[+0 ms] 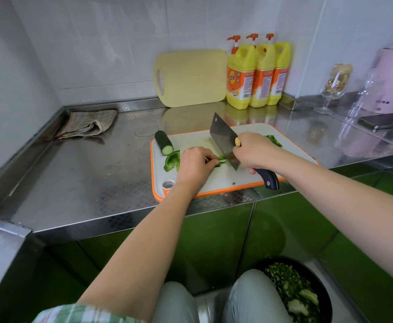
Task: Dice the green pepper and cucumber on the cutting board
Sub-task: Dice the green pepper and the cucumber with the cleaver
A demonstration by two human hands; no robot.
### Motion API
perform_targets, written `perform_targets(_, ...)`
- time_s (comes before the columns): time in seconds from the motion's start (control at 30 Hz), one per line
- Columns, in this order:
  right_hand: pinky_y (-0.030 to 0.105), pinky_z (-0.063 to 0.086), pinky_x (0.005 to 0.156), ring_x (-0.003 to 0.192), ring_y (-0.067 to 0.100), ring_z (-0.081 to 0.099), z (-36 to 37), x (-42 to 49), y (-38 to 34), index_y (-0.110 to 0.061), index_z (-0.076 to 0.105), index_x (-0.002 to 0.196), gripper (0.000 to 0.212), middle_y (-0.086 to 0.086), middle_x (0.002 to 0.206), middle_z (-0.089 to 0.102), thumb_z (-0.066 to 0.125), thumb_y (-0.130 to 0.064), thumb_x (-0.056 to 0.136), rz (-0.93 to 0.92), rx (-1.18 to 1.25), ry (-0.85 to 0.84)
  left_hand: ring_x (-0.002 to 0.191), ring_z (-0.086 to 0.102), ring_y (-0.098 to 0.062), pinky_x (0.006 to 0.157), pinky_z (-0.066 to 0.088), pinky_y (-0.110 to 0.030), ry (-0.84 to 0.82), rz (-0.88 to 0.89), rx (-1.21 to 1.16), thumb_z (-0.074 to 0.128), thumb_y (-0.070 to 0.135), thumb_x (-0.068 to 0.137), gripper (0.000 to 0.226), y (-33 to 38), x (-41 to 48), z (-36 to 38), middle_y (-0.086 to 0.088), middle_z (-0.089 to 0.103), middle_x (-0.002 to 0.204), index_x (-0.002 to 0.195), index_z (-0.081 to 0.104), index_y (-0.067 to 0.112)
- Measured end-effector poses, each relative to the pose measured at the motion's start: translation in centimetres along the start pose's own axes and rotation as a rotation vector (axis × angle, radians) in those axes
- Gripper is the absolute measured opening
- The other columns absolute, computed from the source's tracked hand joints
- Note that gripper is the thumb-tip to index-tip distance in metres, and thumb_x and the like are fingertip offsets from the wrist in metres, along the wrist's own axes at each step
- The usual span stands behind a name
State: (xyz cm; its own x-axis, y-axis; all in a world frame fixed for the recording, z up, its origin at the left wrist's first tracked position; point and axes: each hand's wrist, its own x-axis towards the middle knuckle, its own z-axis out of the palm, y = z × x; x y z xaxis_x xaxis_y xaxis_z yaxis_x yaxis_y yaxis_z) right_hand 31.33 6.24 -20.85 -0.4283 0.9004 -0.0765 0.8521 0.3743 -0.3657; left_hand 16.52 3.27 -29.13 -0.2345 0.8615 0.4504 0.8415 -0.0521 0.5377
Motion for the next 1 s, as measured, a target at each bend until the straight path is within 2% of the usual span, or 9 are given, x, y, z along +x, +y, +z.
perform_targets(0.17,0.023,0.041,0.047,0.046,0.023,0.055,0.1,-0.7,-1.1,0.003,0.057,0.085,0.014,0.013,0.056,0.056,0.044,-0.002,0.091,0.035,-0.139,-0.101,0.078,0.063,-0.019,0.067,0.04,-0.024,-0.002,-0.01,0.004,0.074,0.02,0.082,0.01,0.1,0.1,-0.1,-0.004,0.074,0.088,0.085,0.078,0.011)
perform_targets(0.27,0.027,0.048,0.052,0.056,0.027,0.062,1.0,-0.2,-1.4,0.006,0.063,0.099,0.015,0.017,0.076,0.066,0.055,0.001,0.088,0.067,-0.137,-0.085,0.078,0.063,-0.019,0.068,0.041,-0.025,-0.003,-0.014,0.004,0.074,0.02,0.082,0.01,0.2,0.0,-0.1,-0.004,0.074,0.088,0.084,0.078,0.01)
perform_targets(0.37,0.025,0.044,0.047,0.049,0.025,0.059,1.8,0.3,-1.4,0.002,0.056,0.099,0.012,0.015,0.074,0.059,0.047,-0.004,0.094,0.074,-0.037,-0.031,0.078,0.064,-0.02,0.067,0.04,-0.026,-0.001,-0.008,0.013,0.074,0.019,0.082,0.01,0.2,-0.1,-0.2,-0.005,0.074,0.087,0.085,0.078,0.011)
perform_targets(0.5,0.029,0.046,0.053,0.05,0.026,0.059,1.8,0.4,-0.4,-0.005,0.048,0.087,0.017,0.012,0.071,0.055,0.038,-0.013,0.098,0.027,0.054,0.053,0.077,0.063,-0.018,0.067,0.039,-0.024,0.001,-0.012,0.011,0.074,0.019,0.082,0.01,0.3,-0.1,-0.2,-0.004,0.074,0.085,0.085,0.077,0.011)
perform_targets(0.57,0.03,0.046,0.055,0.05,0.026,0.059,1.2,0.2,-0.2,-0.006,0.044,0.087,0.016,0.013,0.074,0.056,0.036,-0.015,0.098,0.011,0.076,0.063,0.076,0.062,-0.017,0.067,0.039,-0.023,0.002,-0.017,0.009,0.074,0.02,0.082,0.009,0.3,-0.1,-0.2,-0.003,0.073,0.084,0.085,0.077,0.011)
perform_targets(0.7,0.024,0.039,0.046,0.048,0.024,0.056,0.3,-0.5,-1.0,0.0,0.05,0.092,0.014,0.015,0.068,0.057,0.038,-0.007,0.094,0.012,-0.018,-0.045,0.076,0.062,-0.018,0.068,0.041,-0.025,-0.001,-0.025,0.011,0.074,0.02,0.082,0.009,0.3,0.0,-0.2,-0.003,0.073,0.083,0.082,0.077,0.011)
perform_targets(0.87,0.025,0.042,0.05,0.05,0.023,0.057,0.7,-0.2,-1.8,0.006,0.064,0.097,0.017,0.013,0.059,0.058,0.051,0.001,0.088,0.042,-0.142,-0.104,0.078,0.063,-0.022,0.066,0.038,-0.027,-0.005,-0.025,0.018,0.074,0.019,0.081,0.01,0.3,0.0,-0.2,-0.006,0.073,0.083,0.083,0.077,0.01)
perform_targets(0.93,0.028,0.047,0.054,0.057,0.028,0.061,1.3,0.2,-2.0,0.007,0.065,0.099,0.017,0.016,0.068,0.062,0.057,0.003,0.085,0.058,-0.122,-0.087,0.078,0.063,-0.023,0.065,0.037,-0.027,-0.005,-0.021,0.018,0.074,0.019,0.081,0.01,0.4,-0.1,-0.2,-0.007,0.073,0.084,0.083,0.077,0.009)
perform_targets(1.0,0.027,0.046,0.049,0.05,0.029,0.06,1.8,0.6,-1.9,0.003,0.061,0.092,0.011,0.018,0.073,0.063,0.051,-0.001,0.089,0.054,-0.049,-0.049,0.078,0.063,-0.023,0.065,0.037,-0.026,-0.001,-0.016,0.017,0.074,0.018,0.081,0.01,0.4,-0.1,-0.2,-0.007,0.073,0.085,0.084,0.077,0.009)
